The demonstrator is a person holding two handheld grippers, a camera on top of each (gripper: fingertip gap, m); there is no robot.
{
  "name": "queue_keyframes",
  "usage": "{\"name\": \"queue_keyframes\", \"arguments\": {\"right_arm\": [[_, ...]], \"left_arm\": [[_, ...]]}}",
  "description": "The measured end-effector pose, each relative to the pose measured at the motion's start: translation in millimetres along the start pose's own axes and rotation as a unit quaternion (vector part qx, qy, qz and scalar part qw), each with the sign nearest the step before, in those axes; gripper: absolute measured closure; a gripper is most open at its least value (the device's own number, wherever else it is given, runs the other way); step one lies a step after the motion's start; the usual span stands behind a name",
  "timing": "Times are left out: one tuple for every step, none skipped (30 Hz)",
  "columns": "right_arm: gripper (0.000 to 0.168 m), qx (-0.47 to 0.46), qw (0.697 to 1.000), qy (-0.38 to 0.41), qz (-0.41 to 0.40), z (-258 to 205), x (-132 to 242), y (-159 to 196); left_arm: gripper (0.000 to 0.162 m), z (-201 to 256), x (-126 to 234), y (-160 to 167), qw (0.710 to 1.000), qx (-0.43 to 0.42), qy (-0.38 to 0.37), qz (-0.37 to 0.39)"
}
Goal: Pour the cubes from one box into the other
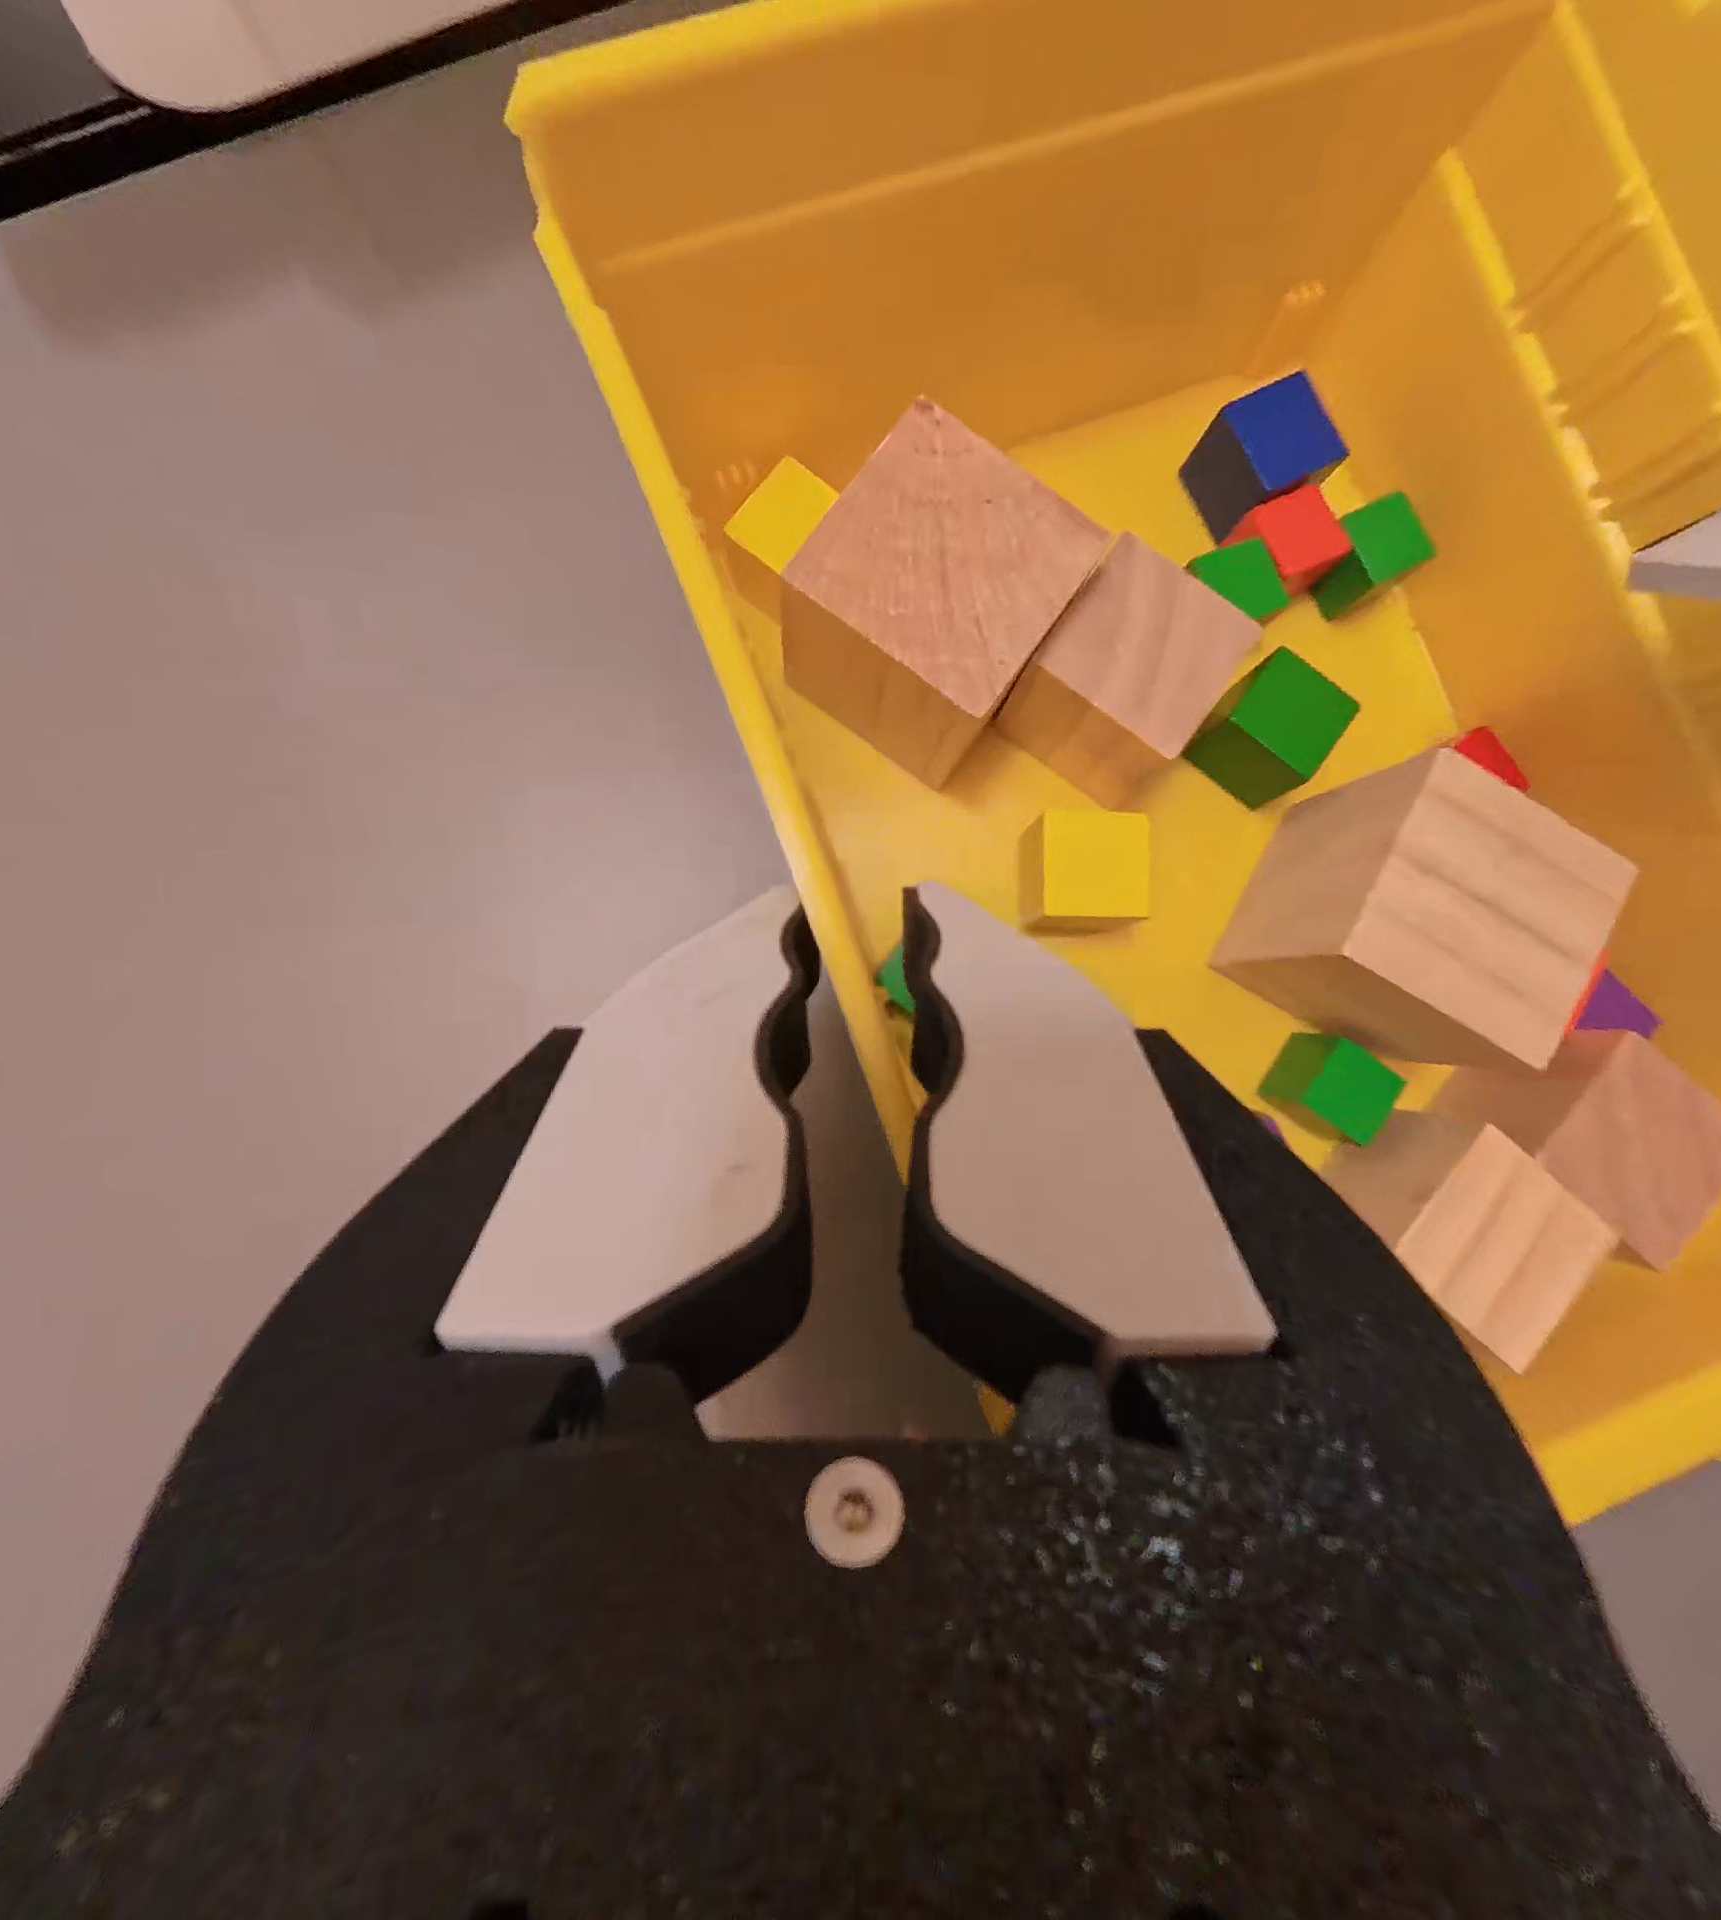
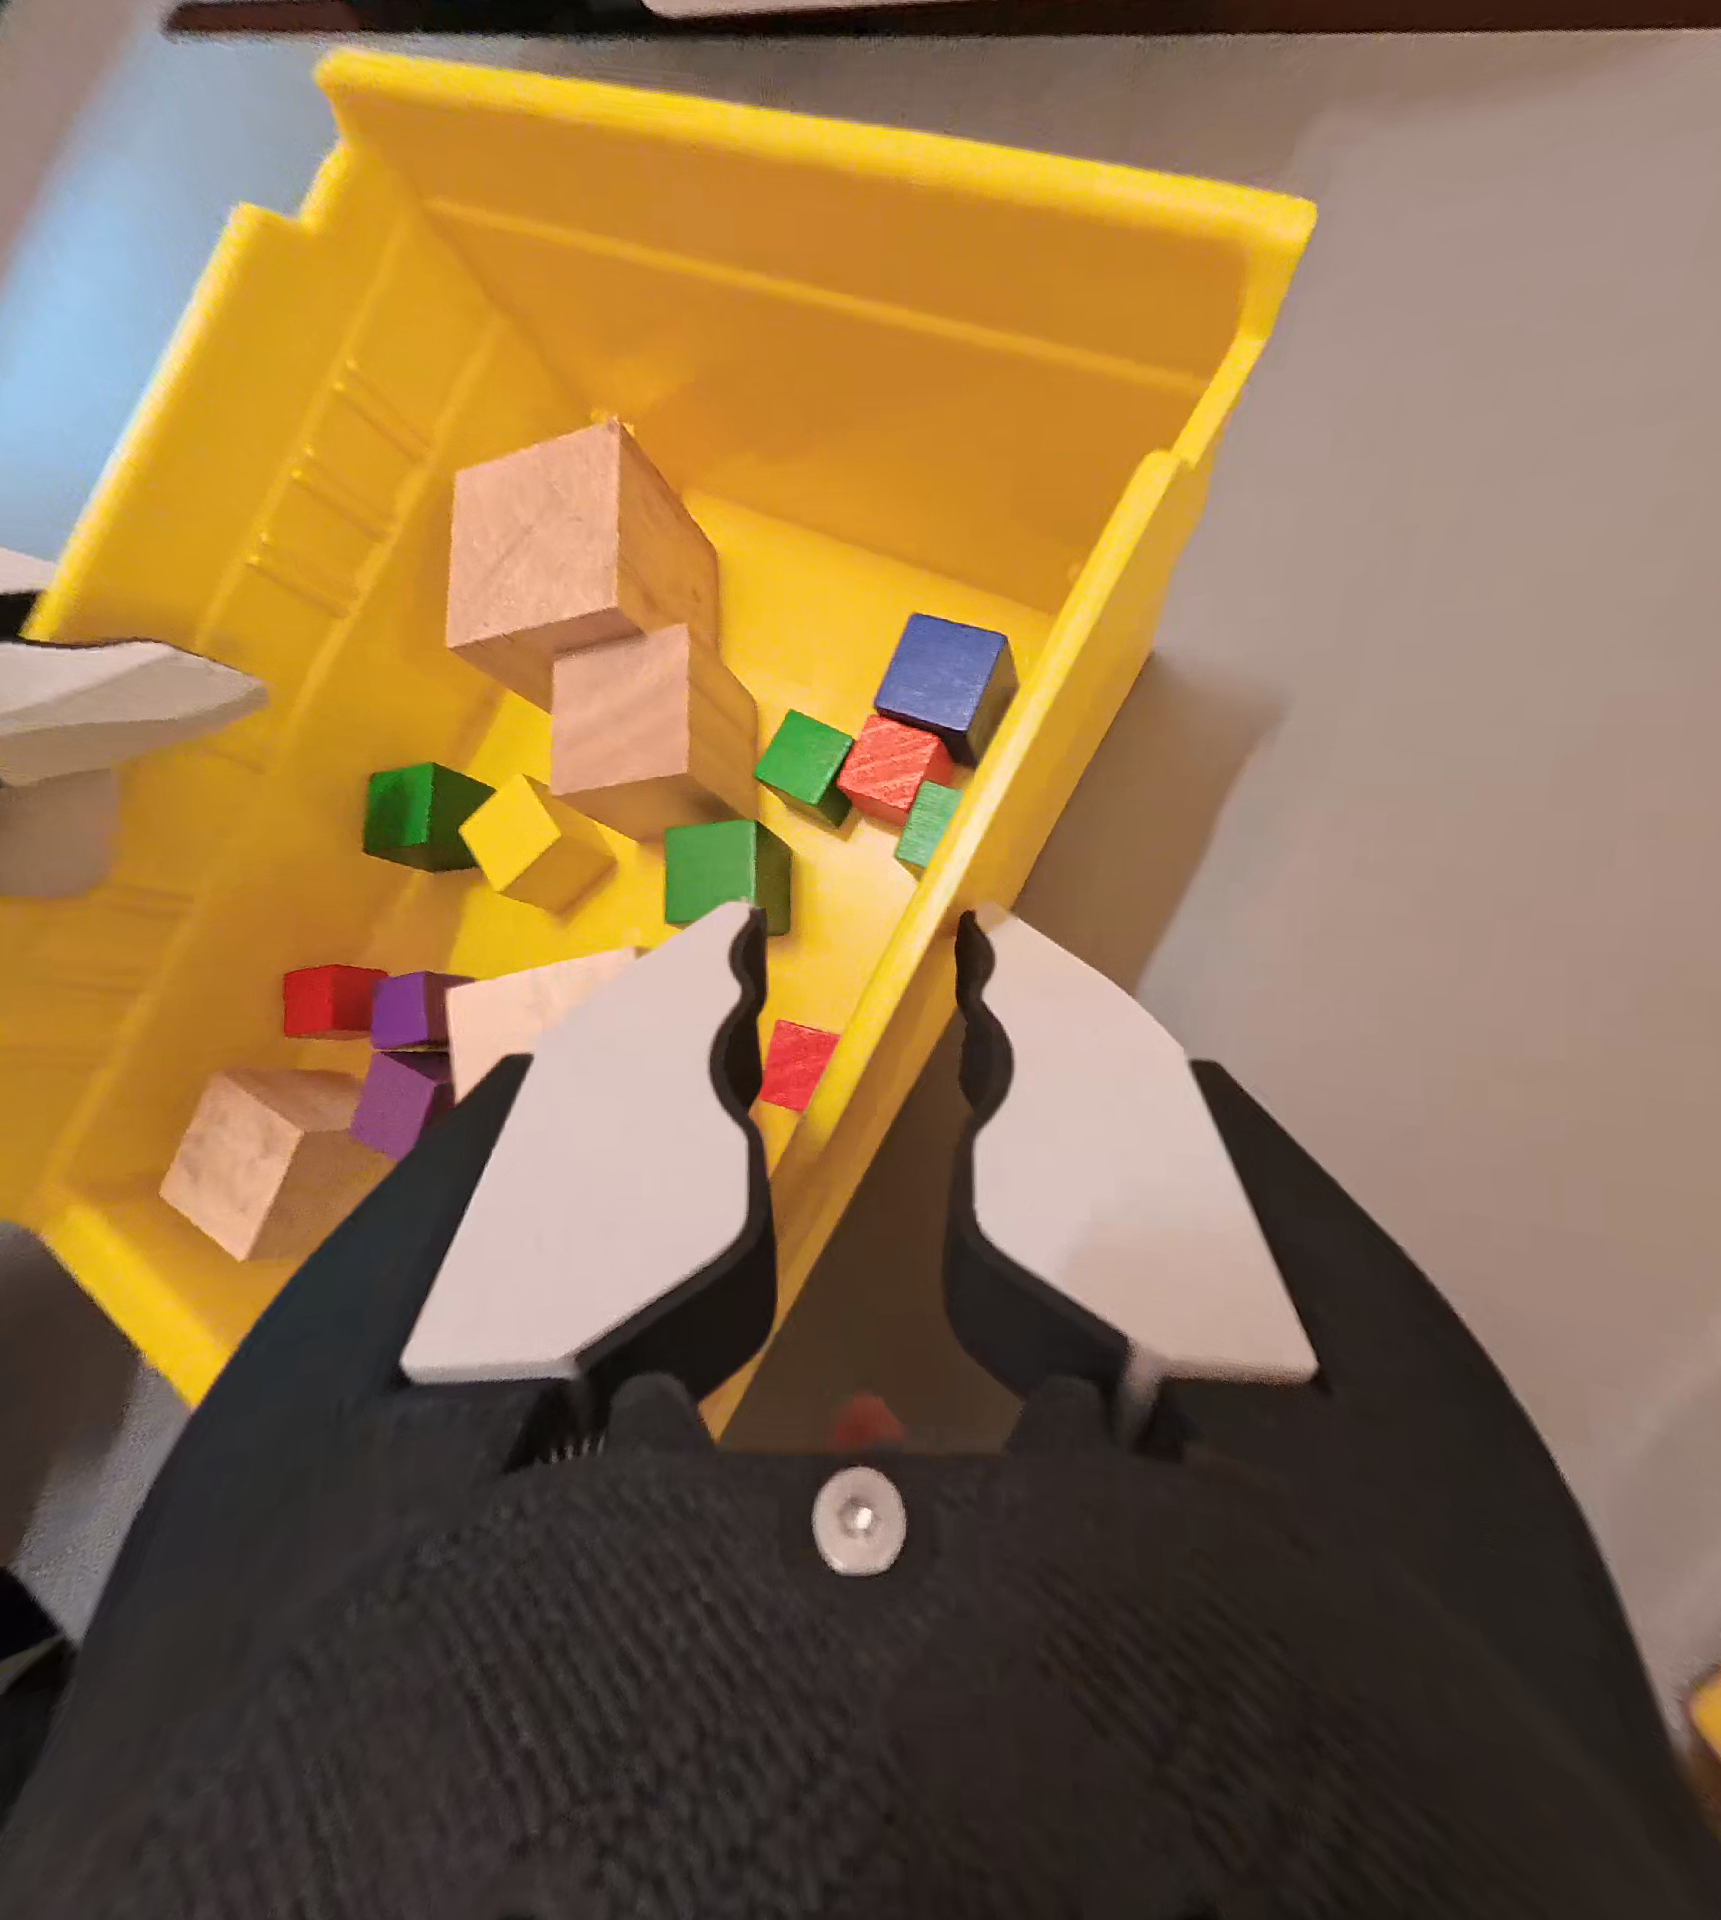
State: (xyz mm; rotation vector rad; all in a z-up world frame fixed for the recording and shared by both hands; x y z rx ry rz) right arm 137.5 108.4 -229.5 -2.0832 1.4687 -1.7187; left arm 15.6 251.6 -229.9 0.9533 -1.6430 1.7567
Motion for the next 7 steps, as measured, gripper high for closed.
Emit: {"name": "queue_keyframes", "arguments": {"right_arm": [[0.136, 0.005, 1.000, 0.016, -0.007, 1.1, -0.9, -0.4], [0.139, 0.008, 0.999, 0.030, -0.014, 2.1, -1.6, -1.1], [0.142, 0.011, 0.999, 0.043, -0.020, 3.2, -2.3, -1.8], [0.145, 0.014, 0.998, 0.054, -0.022, 3.8, -3.4, -2.9], [0.147, 0.014, 0.998, 0.063, -0.019, 4.5, -4.5, -4.2], [0.149, 0.012, 0.997, 0.070, -0.014, 5.3, -5.5, -5.3], [0.150, 0.013, 0.997, 0.073, -0.012, 6.0, -5.7, -5.5]], "left_arm": [[0.149, 0.0, 0.2, 0.2, 1.000, -0.001, -0.007, -0.014], [0.154, -1.7, 0.4, 0.1, 0.999, 0.005, -0.019, -0.028], [0.155, -3.3, 0.1, 0.0, 0.999, 0.003, -0.031, -0.040], [0.157, -4.3, 0.0, -0.1, 0.998, 0.002, -0.040, -0.052], [0.157, -5.0, 0.1, -0.4, 0.997, 0.000, -0.050, -0.063], [0.158, -5.2, -0.2, -1.2, 0.996, -0.006, -0.061, -0.071], [0.157, -5.1, -0.3, -1.5, 0.995, -0.009, -0.068, -0.076]]}}
Point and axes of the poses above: each gripper's, where its closed fingertips meet, x back along the fingers, y out of its underside, z = x × y across the jaws, the point moved 2 cm from there along x, back along the fingers, and after that the axes turned 7 degrees about -x, right-handed, at the moved point
